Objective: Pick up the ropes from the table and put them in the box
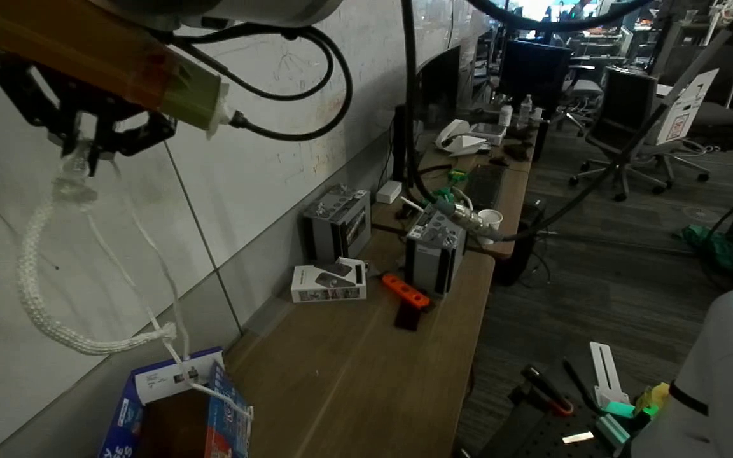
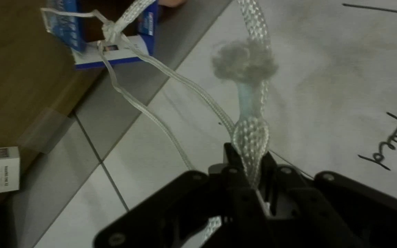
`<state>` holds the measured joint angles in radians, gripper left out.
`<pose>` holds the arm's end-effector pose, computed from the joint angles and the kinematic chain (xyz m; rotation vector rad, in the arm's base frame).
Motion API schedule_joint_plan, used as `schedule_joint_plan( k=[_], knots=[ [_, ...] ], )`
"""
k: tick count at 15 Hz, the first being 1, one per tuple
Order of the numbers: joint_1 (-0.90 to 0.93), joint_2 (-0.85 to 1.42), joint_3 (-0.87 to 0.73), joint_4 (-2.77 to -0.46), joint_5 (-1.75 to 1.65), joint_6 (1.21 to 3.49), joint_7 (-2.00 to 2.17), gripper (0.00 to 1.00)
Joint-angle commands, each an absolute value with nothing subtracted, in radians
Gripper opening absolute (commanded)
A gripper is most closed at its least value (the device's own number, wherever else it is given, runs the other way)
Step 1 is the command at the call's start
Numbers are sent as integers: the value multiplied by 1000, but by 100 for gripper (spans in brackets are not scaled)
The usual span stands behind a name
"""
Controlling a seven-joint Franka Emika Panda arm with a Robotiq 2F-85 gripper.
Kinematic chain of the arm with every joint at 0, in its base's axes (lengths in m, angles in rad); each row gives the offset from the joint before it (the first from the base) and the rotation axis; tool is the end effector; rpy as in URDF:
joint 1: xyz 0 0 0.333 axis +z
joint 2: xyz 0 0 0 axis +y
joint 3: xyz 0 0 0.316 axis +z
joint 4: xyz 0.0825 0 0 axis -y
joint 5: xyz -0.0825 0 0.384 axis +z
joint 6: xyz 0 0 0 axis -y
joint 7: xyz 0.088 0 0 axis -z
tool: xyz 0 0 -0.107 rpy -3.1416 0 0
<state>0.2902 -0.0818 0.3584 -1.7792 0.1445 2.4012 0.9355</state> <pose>0.4609 0.3617 0.6603 -2.4796 0.4368 -0.5480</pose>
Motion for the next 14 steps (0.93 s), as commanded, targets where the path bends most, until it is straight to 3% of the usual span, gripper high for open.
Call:
schedule_joint_plan(
  k=[1,14],
  knots=[
    [309,-39,385,-1738,117,2546,1027,4],
    [389,152,415,-1788,457,2701,744,4]
  ],
)
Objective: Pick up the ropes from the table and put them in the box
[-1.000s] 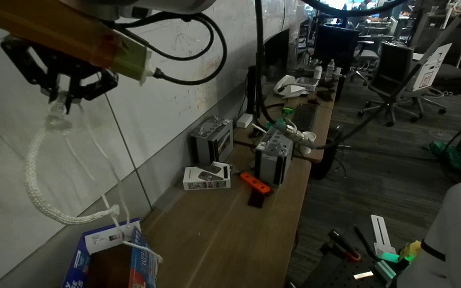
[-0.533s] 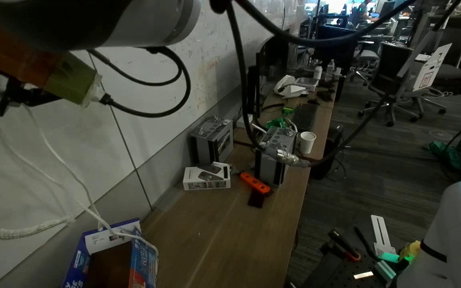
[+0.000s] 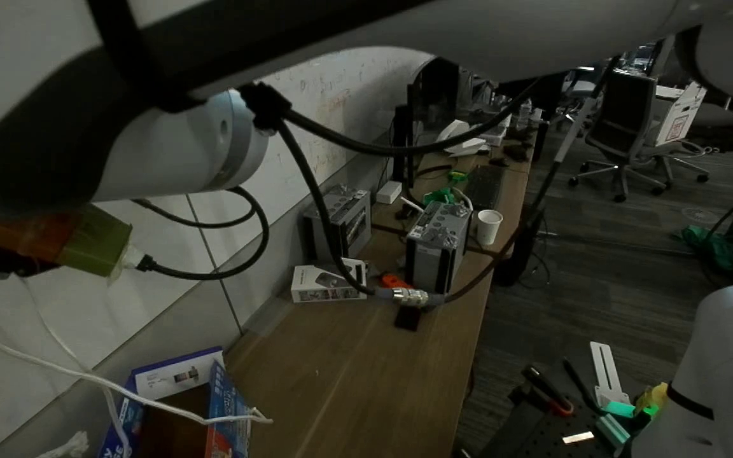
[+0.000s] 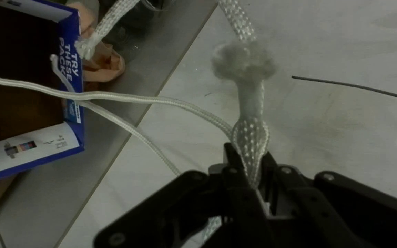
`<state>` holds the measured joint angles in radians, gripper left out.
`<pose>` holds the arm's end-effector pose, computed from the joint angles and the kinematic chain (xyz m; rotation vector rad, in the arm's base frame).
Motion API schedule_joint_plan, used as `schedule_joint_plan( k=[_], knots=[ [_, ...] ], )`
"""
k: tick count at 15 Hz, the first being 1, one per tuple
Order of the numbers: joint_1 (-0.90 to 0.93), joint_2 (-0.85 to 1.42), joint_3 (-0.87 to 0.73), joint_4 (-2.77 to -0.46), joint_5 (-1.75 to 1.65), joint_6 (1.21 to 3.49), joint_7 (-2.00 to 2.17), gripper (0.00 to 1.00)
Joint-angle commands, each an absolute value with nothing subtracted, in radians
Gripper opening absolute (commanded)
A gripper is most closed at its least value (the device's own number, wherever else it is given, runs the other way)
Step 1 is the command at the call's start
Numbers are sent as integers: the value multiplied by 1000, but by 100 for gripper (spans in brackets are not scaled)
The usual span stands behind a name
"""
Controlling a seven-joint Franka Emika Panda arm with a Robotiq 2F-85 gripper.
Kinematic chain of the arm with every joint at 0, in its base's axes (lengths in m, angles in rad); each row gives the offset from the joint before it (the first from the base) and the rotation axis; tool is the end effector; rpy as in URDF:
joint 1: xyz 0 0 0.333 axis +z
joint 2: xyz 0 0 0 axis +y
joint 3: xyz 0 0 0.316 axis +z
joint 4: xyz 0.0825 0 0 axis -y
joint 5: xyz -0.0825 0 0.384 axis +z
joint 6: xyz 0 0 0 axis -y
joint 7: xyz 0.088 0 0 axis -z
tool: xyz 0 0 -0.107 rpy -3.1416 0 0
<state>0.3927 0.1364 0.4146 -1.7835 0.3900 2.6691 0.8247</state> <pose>0.4668 0.4496 0.5670 -2.3119 0.3751 -0.3148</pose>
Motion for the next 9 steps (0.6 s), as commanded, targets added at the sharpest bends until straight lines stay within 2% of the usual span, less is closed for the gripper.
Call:
schedule_joint_plan(
  k=[1,9],
  knots=[
    [384,155,415,-1794,484,2698,714,4],
    [345,229,392,-1869,562,2667,528,4]
  ],
)
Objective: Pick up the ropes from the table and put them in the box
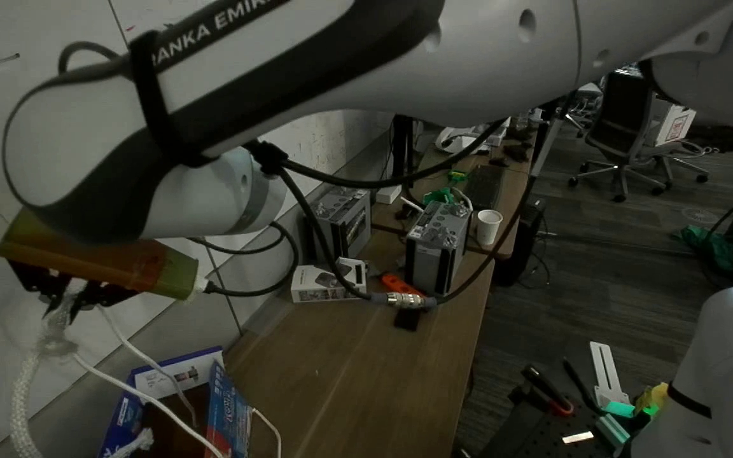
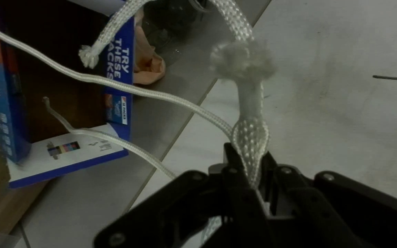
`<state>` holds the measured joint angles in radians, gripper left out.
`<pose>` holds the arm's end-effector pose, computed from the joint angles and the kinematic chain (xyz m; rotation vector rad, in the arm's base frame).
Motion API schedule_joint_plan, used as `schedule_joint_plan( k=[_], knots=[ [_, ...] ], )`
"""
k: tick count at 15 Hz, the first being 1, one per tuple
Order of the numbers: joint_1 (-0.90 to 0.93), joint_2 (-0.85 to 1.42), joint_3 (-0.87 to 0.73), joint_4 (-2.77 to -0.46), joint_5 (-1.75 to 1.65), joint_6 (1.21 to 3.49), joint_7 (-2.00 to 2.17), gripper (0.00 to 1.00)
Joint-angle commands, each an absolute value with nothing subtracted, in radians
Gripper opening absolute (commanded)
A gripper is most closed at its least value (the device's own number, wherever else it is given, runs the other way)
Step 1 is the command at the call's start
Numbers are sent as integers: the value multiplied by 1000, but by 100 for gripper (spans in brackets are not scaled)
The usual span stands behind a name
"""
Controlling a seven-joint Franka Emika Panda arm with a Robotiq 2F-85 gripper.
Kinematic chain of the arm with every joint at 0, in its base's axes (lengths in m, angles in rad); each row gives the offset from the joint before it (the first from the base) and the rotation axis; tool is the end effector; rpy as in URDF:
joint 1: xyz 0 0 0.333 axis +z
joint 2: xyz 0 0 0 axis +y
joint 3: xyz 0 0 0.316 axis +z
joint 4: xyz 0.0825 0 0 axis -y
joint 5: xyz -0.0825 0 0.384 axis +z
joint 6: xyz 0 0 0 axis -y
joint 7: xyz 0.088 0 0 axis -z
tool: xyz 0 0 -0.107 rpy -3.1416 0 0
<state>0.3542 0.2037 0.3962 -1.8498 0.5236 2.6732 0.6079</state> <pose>0.4992 0.4214 0.4894 -2.3798 0.3429 -0.2398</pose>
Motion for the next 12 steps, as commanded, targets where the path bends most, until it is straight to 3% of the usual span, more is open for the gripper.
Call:
schedule_joint_plan(
  k=[1,12],
  knots=[
    [343,247,388,-1873,561,2652,517,4],
    [365,417,370,-1853,520,2504,468,4]
  ],
)
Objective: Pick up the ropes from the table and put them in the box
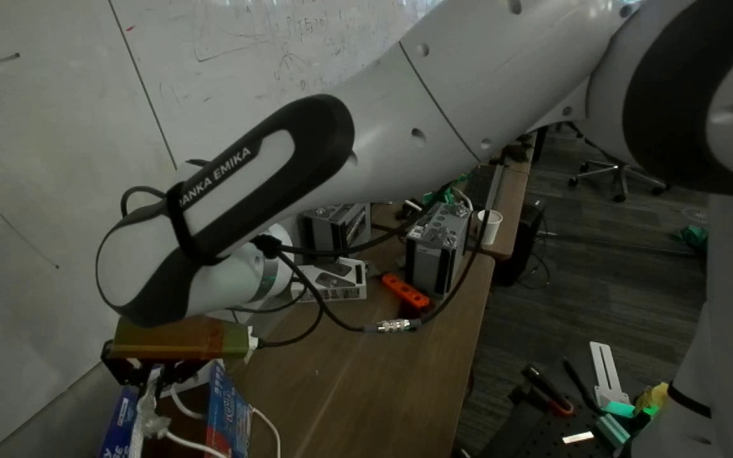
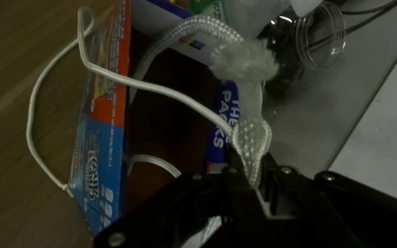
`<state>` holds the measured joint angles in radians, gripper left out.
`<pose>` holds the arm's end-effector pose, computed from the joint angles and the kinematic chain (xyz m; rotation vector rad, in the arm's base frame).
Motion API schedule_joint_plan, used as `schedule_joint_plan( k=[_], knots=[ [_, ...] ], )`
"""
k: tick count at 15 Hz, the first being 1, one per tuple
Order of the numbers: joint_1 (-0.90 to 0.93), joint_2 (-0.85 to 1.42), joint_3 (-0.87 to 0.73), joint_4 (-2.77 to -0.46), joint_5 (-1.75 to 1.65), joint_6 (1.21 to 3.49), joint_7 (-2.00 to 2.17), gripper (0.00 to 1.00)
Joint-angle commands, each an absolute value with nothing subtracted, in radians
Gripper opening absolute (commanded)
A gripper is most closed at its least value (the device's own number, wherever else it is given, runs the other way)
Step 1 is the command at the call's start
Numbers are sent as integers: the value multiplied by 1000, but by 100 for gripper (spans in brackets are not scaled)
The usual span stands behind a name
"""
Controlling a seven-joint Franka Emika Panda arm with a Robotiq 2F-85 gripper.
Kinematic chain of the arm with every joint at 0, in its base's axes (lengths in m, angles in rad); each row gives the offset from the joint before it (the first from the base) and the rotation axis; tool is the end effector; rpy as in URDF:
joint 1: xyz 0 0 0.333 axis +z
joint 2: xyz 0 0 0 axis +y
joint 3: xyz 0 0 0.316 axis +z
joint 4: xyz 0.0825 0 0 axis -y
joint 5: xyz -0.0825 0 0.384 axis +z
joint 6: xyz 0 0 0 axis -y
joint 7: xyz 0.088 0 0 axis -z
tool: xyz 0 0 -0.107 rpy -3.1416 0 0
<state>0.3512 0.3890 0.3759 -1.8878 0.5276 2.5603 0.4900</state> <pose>0.5061 0.4158 0.3432 -2.5689 0.2769 0.0647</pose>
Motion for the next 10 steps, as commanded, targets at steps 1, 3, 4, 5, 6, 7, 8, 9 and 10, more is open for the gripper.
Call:
schedule_joint_plan(
  k=[1,3,4,5,6,7,8,9,10],
  knots=[
    [370,431,370,-1852,517,2490,463,4],
    [380,445,370,-1849,511,2462,456,4],
    [384,452,370,-1848,508,2448,453,4],
    [390,458,369,-1844,503,2437,450,4],
    [395,463,368,-1842,499,2428,448,4],
    [403,481,365,-1827,491,2416,449,4],
    [408,486,364,-1820,487,2409,451,4],
    [415,493,360,-1806,476,2399,457,4],
    [422,505,355,-1790,464,2396,463,4]
  ],
)
